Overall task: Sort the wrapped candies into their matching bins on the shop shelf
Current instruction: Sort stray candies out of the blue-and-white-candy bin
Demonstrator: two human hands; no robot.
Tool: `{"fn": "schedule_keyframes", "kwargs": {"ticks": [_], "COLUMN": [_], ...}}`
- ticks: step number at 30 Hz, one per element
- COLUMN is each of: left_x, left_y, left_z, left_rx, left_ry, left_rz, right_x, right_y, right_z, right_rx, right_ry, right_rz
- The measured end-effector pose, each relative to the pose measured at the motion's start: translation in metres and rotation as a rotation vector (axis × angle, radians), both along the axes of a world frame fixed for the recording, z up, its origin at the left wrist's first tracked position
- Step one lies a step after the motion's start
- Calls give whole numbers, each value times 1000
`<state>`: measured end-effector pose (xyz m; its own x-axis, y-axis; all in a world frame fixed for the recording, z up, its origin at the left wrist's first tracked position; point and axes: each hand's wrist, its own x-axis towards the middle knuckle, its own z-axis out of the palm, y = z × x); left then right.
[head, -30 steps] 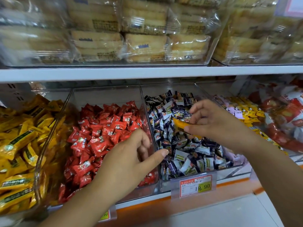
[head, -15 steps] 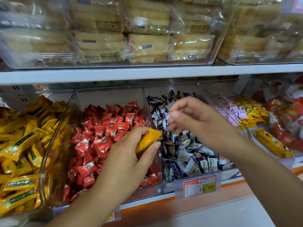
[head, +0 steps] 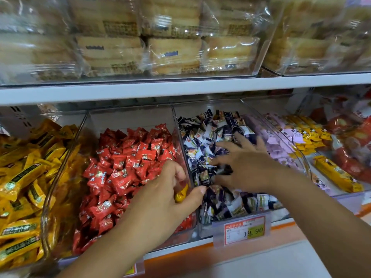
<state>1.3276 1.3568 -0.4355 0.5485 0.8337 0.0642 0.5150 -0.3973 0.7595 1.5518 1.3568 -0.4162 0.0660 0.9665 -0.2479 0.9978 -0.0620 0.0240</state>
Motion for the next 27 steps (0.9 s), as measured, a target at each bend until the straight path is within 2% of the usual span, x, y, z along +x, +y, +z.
{"fn": "schedule_keyframes", "kwargs": {"ticks": [3, 4, 8, 12, 16, 21, 25, 27], "left_x": [1, 1, 4, 6, 5, 5, 5, 5], "left_y": [0, 0, -2, -2, -4, -4, -2, -2], "left_z": [0, 1, 5, 7, 11, 13, 11, 9], "left_rx": [-27, -33, -62, -89, -110, -117, -102, -95], "left_ry": [-2, -6, -38, -41, 63, 85, 110, 103], "left_rz": [-33, -41, -49, -5, -25, -29, -26, -19], "right_x": [9, 8, -25, -52, -26, -8, 10, 19], "right_y": [-7, -9, 1, 13, 18, 8, -17, -25], "right_z": [18, 23, 18, -9, -14, 7, 46, 54], "right_rx": [-103, -77, 242, 22, -2, -36, -83, -95], "right_ry": [31, 50, 152, -25, -46, 58, 338, 258], "right_rz": [-33, -38, 97, 198, 106, 62, -53, -163]}}
